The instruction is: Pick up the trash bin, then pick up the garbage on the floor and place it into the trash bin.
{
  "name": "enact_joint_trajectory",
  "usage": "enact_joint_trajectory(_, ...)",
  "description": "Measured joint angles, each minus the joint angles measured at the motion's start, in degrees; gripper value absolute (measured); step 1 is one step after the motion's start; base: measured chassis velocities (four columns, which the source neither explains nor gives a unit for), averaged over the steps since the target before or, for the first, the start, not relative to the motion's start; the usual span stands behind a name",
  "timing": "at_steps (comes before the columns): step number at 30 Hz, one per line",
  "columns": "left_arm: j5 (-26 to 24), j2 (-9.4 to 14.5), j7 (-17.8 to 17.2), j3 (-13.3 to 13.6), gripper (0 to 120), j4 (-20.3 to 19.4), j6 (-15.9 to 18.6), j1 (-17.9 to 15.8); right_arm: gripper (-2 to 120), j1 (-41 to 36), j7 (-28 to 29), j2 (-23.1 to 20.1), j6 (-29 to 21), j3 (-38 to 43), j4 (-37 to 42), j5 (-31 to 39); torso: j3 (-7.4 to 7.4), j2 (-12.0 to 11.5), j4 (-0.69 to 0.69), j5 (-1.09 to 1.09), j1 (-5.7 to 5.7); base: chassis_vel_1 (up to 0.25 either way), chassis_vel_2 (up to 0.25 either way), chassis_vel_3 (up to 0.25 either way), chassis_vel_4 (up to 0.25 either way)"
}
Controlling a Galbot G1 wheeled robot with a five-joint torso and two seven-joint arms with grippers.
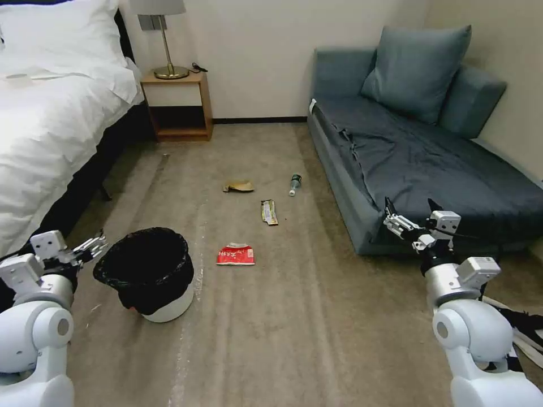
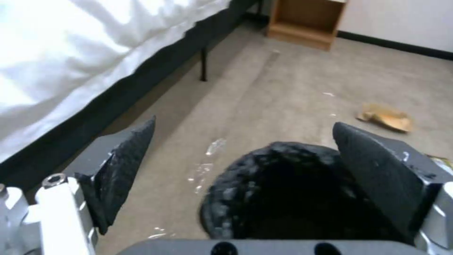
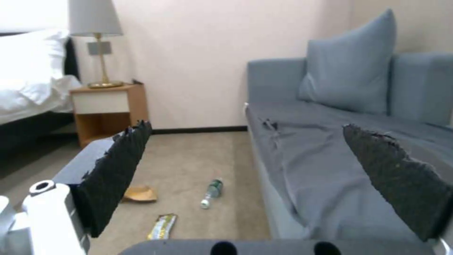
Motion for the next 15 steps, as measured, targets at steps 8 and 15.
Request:
enact_joint_trajectory(8,-2.35,0.5,-2.0,-1.83,100,6.05,-1.68,-0.9,100,-0.09,-3.36,0.32,2.52,-0.48,-0.95,-1.52,0.0,-0.01,0.0,0.0,0.0,0.0,0.0,0.0,0.0)
enact_joint_trajectory(15,-4.23,0.29,-3.53,-1.34,100,10.36,-2.33,-3.16,100,-0.47,-3.8,0.37,3.28,-0.52,-0.97,-1.97,0.0,-0.01,0.0,0.0,0.0,0.0,0.0,0.0,0.0)
